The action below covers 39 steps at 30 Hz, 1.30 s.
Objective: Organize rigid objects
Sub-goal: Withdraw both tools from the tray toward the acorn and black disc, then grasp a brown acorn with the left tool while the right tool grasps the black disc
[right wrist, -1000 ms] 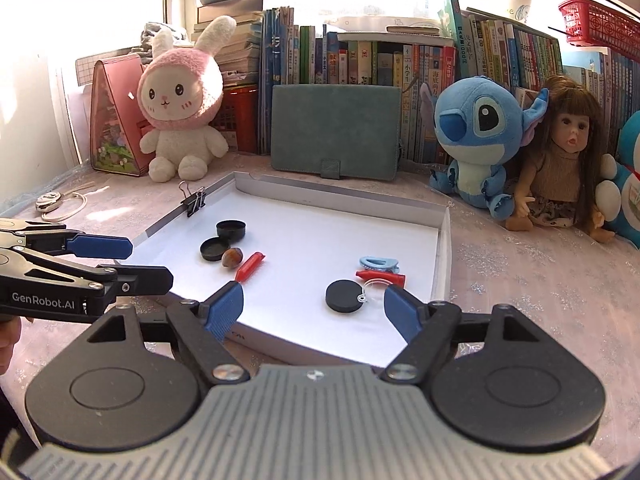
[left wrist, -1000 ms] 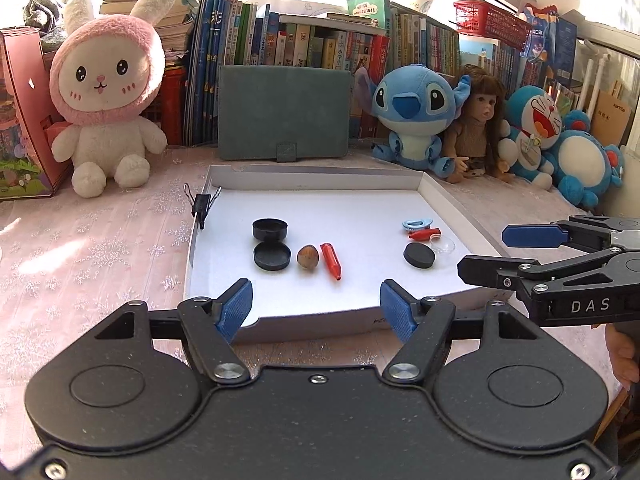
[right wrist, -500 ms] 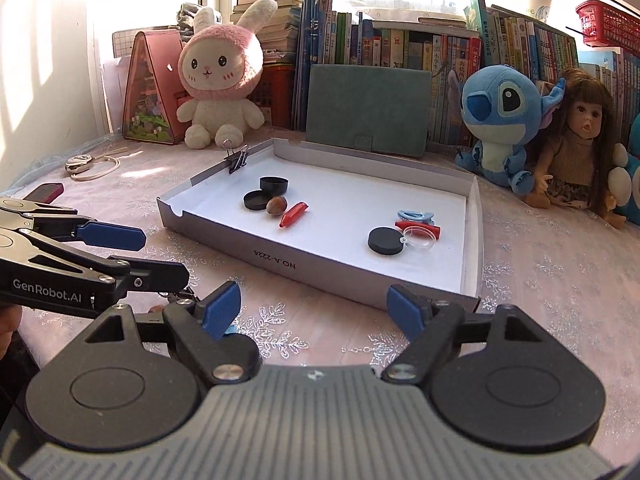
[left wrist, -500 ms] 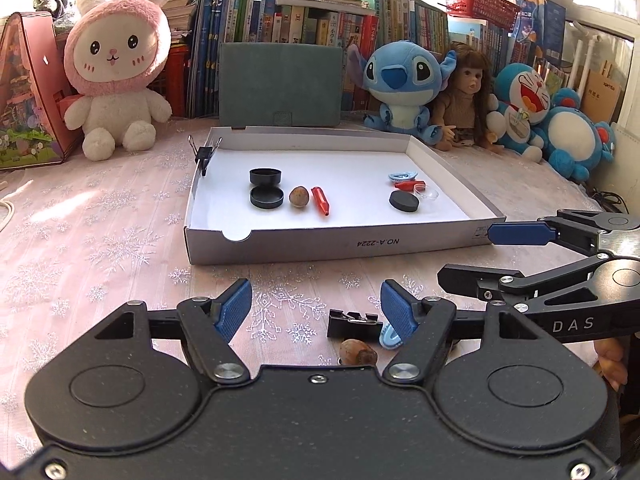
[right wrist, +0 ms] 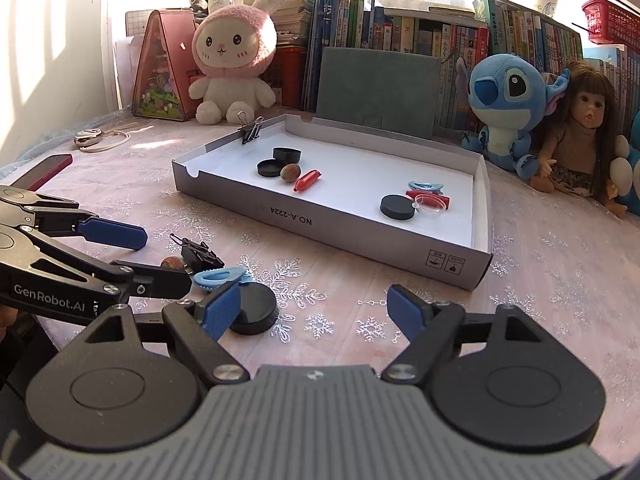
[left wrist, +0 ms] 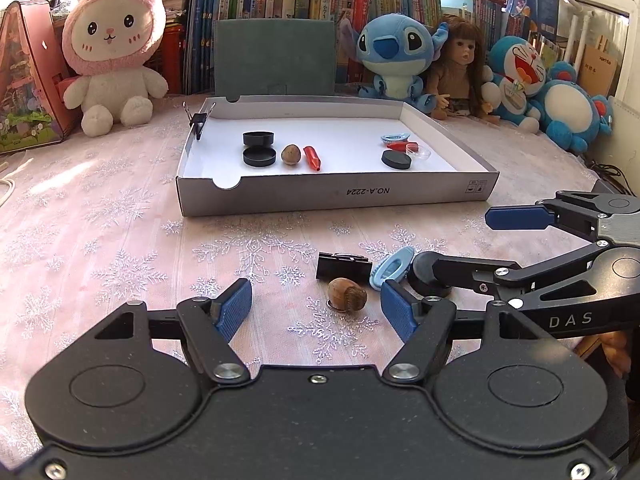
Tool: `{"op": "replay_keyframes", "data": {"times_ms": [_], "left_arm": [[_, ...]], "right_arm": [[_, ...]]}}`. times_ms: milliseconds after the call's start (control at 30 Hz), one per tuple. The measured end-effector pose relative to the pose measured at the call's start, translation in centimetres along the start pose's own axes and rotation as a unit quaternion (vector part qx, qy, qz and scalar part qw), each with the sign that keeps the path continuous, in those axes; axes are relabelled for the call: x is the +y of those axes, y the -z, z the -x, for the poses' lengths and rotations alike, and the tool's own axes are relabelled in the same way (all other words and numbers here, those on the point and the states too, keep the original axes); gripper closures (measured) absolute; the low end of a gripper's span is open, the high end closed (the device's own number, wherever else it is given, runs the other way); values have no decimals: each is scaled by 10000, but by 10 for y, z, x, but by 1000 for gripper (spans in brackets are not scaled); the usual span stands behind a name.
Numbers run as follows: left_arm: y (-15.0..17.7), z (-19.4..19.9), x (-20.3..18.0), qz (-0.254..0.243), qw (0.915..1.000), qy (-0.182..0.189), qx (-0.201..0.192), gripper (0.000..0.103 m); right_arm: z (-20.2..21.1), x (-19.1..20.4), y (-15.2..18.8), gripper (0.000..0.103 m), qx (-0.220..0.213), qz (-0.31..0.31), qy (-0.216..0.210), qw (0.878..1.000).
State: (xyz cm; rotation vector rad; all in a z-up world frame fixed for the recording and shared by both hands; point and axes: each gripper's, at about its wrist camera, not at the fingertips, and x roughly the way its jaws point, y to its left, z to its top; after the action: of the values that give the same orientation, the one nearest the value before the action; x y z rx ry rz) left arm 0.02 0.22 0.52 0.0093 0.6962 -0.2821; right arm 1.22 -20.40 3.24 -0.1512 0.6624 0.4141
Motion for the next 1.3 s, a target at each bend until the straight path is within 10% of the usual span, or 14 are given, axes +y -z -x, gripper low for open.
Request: {"op": "replay_keyframes", "data": {"times_ms": [967,1300], "left_arm": [[11,10,-1,-144,9998,-89,-57,35],[11,13,-7,-250,9997,-32,-49,64]], "right_arm": [[1,2,4,15,2,23,22,10000],[1,11,9,15,80,239,-123,9996]]}}
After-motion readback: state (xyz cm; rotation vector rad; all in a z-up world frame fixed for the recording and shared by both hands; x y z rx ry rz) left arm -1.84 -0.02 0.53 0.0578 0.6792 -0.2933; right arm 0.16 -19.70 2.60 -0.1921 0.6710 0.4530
